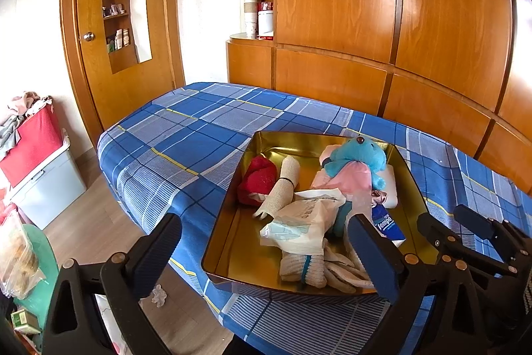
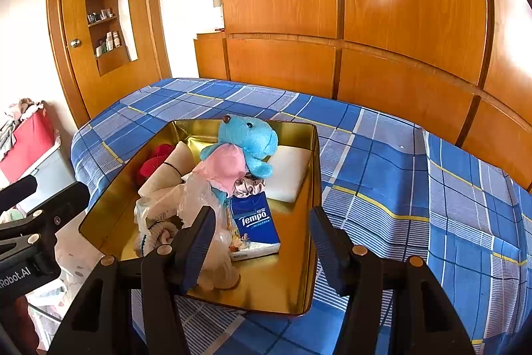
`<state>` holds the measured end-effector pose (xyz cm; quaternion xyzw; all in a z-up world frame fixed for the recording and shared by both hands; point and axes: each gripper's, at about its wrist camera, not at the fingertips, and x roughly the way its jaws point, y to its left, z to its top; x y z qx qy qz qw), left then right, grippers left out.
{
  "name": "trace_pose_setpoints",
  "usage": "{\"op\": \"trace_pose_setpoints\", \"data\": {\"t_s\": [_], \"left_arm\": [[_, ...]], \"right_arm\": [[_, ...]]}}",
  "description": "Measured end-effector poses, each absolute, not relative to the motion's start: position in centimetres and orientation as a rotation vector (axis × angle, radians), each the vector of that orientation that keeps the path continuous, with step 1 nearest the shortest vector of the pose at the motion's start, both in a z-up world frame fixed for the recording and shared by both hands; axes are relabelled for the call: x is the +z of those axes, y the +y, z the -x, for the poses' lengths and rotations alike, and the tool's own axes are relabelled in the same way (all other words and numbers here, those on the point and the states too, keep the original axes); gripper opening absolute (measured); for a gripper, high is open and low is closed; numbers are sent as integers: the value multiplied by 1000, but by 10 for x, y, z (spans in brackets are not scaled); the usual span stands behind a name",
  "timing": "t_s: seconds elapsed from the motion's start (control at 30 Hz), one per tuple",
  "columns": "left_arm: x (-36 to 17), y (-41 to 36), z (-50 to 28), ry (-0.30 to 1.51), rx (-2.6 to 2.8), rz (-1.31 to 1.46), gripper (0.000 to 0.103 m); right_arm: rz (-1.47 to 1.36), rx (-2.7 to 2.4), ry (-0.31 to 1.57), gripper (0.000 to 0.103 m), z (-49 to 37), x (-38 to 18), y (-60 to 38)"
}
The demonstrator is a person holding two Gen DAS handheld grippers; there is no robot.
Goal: Organize soft objects
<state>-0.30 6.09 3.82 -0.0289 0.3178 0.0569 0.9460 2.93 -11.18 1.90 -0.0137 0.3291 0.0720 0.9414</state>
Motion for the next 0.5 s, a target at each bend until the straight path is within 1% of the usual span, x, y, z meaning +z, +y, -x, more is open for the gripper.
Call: {"op": "trace_pose_setpoints", "data": {"t_s": [0.17,0.33,0.5], "left_arm": [[43,60,5,634,95,88,103],[39,58,-3,684,84,104,102],[37,52,1,648,107,54,98]], "right_arm": [[24,142,674,59,-29,17,-112],[22,131,683,59,-30,13,-114],[18,118,687,59,-30,12,-119]]}}
